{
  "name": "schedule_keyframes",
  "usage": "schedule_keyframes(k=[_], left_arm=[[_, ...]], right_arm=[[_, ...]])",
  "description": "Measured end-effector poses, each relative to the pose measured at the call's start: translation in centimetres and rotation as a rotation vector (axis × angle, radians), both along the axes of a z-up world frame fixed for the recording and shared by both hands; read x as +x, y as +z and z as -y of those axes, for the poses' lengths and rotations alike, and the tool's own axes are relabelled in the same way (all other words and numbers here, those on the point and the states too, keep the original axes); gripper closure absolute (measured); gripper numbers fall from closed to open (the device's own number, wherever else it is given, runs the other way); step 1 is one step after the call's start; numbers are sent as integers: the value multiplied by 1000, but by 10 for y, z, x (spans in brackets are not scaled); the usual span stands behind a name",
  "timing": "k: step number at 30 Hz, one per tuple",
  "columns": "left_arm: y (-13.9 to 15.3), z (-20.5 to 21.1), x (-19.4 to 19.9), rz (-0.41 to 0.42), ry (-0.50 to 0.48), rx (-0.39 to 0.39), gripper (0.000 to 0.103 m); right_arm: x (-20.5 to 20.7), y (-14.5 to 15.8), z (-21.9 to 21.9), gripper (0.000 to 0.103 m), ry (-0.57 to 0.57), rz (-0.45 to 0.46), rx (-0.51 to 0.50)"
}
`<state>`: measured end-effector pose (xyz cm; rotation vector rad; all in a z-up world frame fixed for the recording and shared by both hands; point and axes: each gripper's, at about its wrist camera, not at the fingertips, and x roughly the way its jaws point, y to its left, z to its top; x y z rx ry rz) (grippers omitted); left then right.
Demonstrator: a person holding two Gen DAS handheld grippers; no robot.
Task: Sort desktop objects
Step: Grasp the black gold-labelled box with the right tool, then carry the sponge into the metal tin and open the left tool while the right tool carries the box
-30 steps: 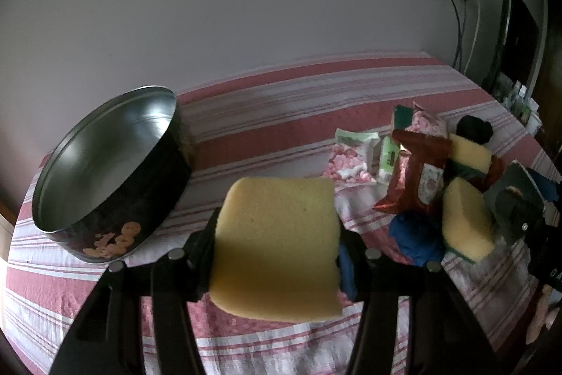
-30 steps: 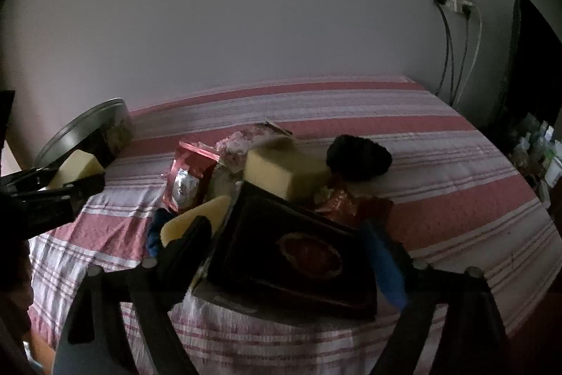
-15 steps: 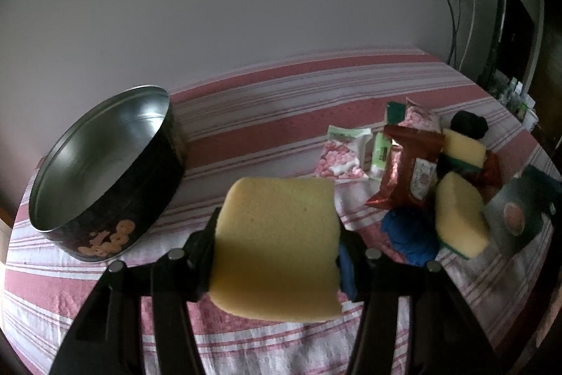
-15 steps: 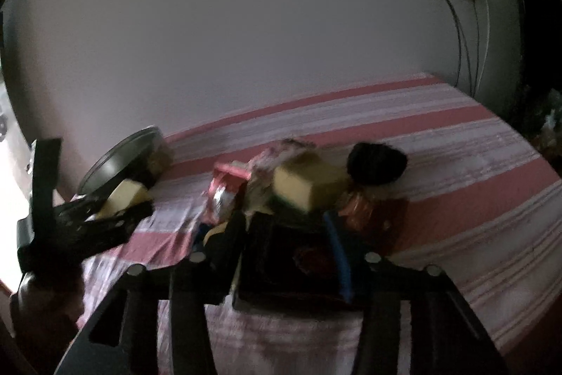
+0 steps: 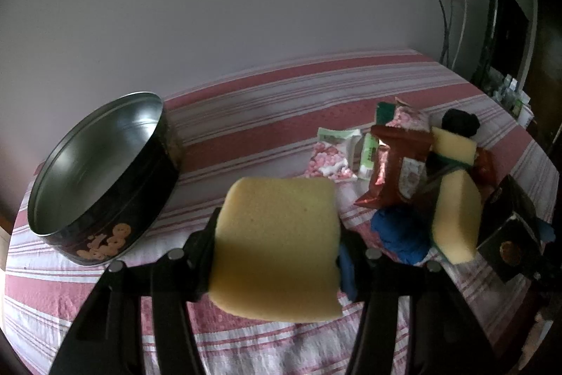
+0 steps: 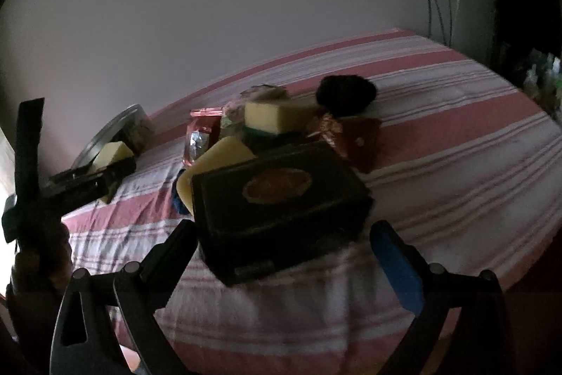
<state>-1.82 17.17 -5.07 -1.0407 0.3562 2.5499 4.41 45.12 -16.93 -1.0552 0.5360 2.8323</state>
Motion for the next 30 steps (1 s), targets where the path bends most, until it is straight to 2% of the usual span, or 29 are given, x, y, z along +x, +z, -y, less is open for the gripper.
schedule_keyframes(k=[7,13,17,20,23,26,30], left_arm=[[3,5,-1,-13,5,9,48],[-1,10,-4,6,10,24,48],[0,12,-3,2,8,26,48],[4,18,-5,-7,18,35,48],[8,25,-7,-12,33,48,48],[10,34,-10,-20,51,54,48],[9,45,-13,-22,71,46,48]], right_arm=[[-33,-5,2,1,-9,-4,34],[-31,-3,2,2,-7,-32,55],[-27,2,0,4,-31,-56,31],[-20,19,4,5,-31,-116,12],[-16,44,19,13,-1,-169,61],[-20,67,38,13,45,-228,82],[-32,80,61,14,66,-234,214]])
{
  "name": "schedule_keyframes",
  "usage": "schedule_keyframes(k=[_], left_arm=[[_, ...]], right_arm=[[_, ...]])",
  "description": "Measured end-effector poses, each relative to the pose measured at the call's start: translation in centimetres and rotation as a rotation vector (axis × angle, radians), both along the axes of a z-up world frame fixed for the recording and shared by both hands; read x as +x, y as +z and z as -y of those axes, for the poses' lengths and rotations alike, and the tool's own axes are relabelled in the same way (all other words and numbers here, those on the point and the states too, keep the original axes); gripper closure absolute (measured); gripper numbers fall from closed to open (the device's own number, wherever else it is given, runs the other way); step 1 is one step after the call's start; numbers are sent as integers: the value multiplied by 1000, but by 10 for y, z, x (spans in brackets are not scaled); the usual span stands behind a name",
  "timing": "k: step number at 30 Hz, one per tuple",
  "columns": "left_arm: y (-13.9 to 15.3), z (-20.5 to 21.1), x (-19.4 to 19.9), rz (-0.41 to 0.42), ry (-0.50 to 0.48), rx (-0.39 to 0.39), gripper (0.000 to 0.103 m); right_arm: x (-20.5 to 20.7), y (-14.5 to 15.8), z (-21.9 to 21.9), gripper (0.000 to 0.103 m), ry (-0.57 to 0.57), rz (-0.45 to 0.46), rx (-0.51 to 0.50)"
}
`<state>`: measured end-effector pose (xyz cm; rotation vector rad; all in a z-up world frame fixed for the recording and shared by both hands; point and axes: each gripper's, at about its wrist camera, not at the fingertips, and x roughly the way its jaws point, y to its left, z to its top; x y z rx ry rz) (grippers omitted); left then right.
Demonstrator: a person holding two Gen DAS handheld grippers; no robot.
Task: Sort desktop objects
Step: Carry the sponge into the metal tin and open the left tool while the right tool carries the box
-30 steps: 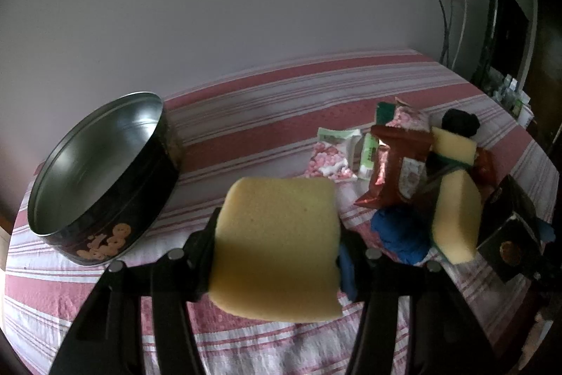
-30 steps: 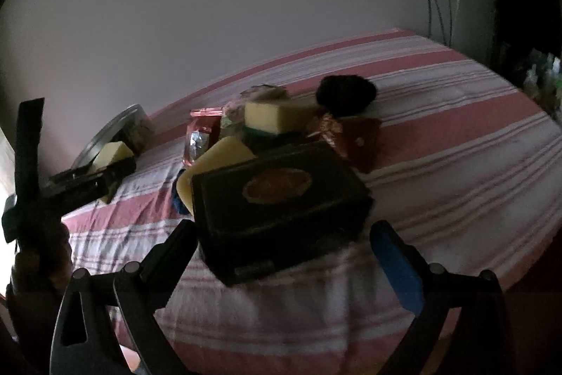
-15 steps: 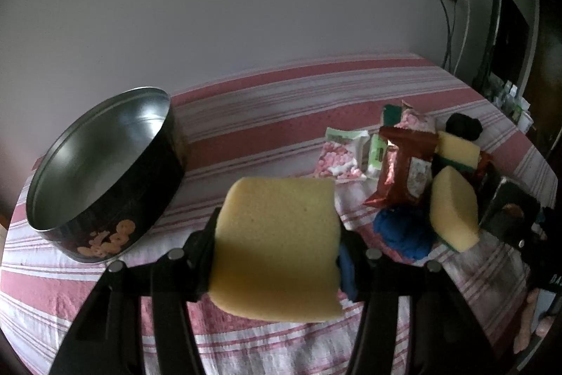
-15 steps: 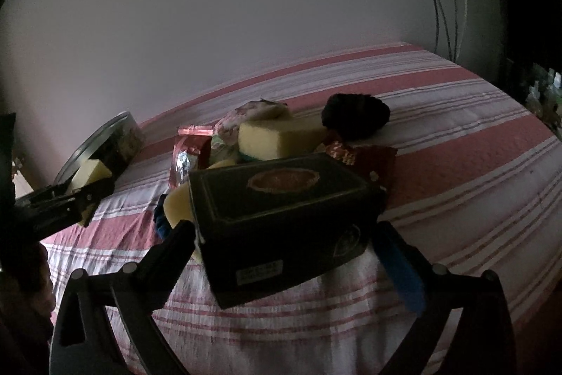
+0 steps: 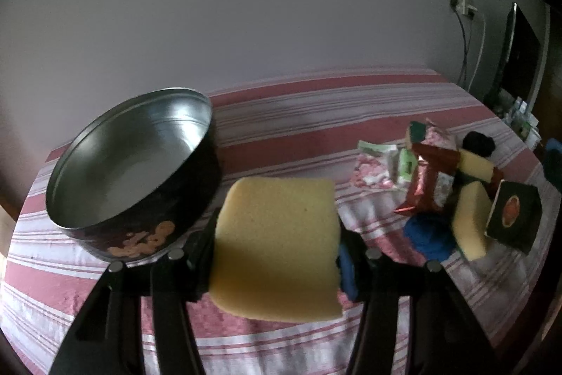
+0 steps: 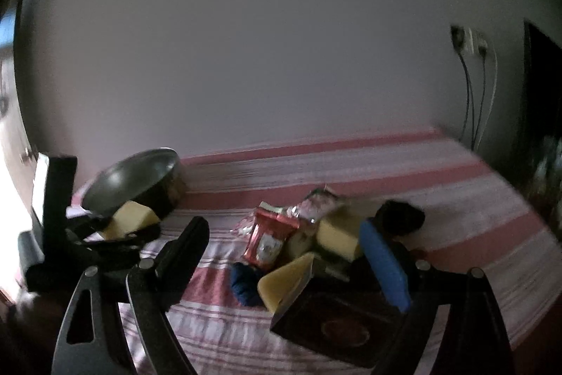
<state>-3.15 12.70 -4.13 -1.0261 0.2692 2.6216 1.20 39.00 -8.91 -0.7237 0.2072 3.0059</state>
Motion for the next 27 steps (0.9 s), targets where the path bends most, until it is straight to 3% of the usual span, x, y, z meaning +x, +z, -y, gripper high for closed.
schedule_keyframes(k=[3,6,11,13,17,22,27], left_arm=[[-1,2,0,-13,-5,-20,48],[-1,-1,2,-24,-18,-35,48],[0,-5,4,-17,-17,-27,48],[0,-5,3,-11,-11,-22,48],[3,-4,3,-17,3,-25,48],[4,-6,2,-22,7,-29,48],[4,-8,0,-17,4,-32,48]], right_arm=[[7,-2,-8,12,53,-3,-22],[13,-16,-19,5,123,58,-1],[0,-46,-15,5,172,211,267],[-11,-51,-20,5,179,243,324],[-34,-56,-39,5,200,293,337],[-50,-71,-51,5,332,392,261],[-41,-64,-54,36,343,376,166]])
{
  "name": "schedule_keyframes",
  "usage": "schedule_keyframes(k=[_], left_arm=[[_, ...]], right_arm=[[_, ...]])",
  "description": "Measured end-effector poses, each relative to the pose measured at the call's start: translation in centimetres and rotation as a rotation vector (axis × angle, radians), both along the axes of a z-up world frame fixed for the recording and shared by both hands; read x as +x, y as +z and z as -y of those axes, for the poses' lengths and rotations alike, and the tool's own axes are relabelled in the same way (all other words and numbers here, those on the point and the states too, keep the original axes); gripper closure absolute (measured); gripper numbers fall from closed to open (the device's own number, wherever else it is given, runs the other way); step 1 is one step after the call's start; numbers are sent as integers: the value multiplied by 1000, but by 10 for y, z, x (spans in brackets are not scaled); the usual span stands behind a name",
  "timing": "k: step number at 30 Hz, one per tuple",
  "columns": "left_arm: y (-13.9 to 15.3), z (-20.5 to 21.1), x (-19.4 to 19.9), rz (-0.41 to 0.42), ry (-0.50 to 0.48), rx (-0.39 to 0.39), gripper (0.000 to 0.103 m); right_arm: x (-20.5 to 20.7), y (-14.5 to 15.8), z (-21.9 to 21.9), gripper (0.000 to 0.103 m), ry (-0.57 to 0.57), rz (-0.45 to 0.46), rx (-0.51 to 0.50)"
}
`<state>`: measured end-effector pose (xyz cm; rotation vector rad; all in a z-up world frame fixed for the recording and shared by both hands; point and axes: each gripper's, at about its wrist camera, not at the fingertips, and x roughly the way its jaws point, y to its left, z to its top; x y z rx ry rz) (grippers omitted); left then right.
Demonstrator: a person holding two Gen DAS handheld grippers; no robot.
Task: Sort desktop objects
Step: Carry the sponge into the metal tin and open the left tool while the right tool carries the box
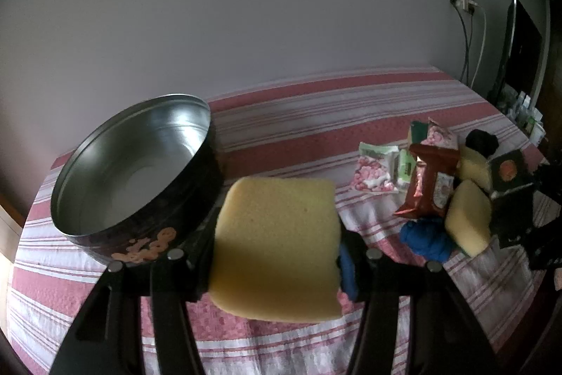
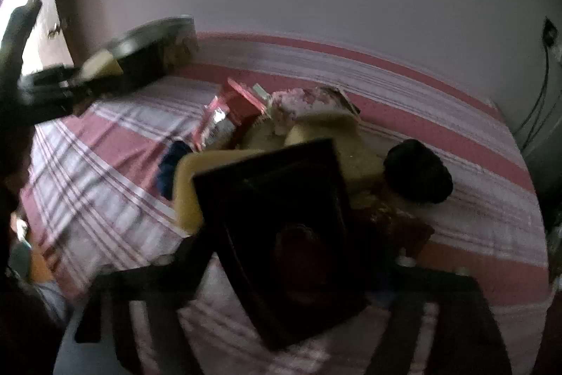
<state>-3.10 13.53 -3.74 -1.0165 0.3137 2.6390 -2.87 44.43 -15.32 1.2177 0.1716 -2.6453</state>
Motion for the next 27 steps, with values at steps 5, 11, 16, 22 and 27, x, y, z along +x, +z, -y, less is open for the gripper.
schedule_keyframes(k=[5,11,16,22,27], left_arm=[[4,4,-3,-5,-3,19,48],[19,32,-12,-15,19,79,48],[35,71,-26,-77,119,58,48],[48,124,-60,-130,274,-5,48],[38,153,-104,-94,385,-48,48]], right_arm=[[26,41,-6,45,-52,-100,-172],[31,93,35,44,13,-257,-304],[0,117,91,44,115,-335,-424],[-67,115,151,44,148,-327,-536],[-122,97,182,43,104,-270,-580]])
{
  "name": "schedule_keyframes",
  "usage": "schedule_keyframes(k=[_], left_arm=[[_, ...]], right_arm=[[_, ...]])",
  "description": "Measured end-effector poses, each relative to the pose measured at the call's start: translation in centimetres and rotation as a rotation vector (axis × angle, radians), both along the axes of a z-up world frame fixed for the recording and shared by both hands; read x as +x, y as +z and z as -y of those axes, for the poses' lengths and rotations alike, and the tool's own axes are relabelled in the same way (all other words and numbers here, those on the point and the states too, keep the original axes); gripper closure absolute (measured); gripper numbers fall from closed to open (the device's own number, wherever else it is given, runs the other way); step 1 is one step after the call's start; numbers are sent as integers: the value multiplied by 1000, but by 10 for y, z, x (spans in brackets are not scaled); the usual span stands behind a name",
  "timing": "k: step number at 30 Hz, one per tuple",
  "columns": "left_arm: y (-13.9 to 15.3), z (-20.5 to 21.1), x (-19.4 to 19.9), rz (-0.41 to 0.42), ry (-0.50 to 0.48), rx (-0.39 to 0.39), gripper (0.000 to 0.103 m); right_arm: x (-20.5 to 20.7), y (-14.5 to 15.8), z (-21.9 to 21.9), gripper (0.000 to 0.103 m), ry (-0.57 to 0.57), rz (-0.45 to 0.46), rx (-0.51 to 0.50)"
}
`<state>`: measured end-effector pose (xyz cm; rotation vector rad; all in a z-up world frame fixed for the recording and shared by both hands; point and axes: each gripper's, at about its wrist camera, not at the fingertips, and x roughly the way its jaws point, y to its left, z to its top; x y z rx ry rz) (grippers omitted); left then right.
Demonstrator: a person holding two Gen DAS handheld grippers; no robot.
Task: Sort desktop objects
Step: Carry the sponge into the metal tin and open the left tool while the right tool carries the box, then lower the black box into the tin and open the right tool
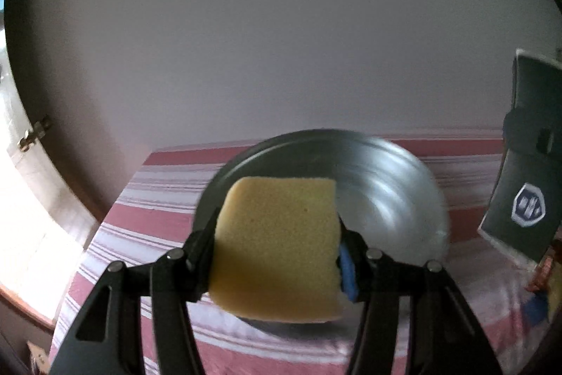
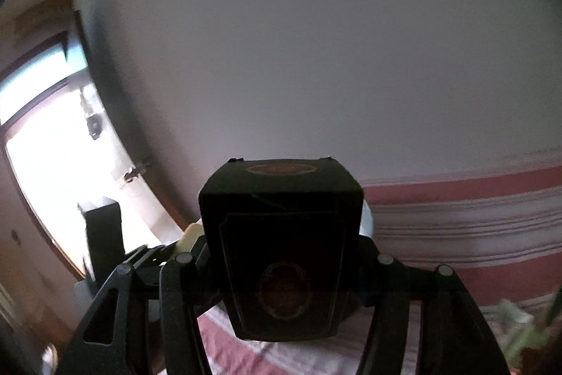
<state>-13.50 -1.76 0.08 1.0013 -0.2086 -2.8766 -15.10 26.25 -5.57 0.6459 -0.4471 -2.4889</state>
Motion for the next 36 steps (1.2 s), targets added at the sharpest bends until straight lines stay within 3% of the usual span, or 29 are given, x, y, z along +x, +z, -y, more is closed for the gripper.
schedule_keyframes(k=[4,8,9,10,11,12,13,22,24,28,32,36], left_arm=[[-19,9,-31,41,58,-33,48],[-37,15,-51,89,74,-17,46],[-39,18,-54,95,75,-10,40],[-41,21,-54,103,91,-5,25],[-42,24,-54,101,103,2,17],[-42,26,-54,92,112,12,2],[-42,26,-55,77,114,20,0],[-41,19,-40,15,38,81,0],[-40,19,-35,-4,32,87,0],[-40,13,-20,-75,74,52,0],[-43,4,-6,-95,73,60,0],[-52,-3,3,-88,60,71,0]], right_arm=[[-39,-28,20,43,-13,93,-28],[-53,-54,27,42,-25,147,-21],[-53,-58,27,40,-31,147,-23],[-52,-60,26,36,-34,146,-28],[-50,-61,25,26,-36,138,-29],[-47,-61,24,18,-39,120,-25],[-44,-61,22,17,-46,98,-21],[-10,-45,8,16,-262,-115,62],[2,-41,11,5,-335,-177,100],[24,-41,14,3,-469,-274,175],[36,-48,9,3,-498,-283,213],[43,-50,0,3,-522,-264,179]])
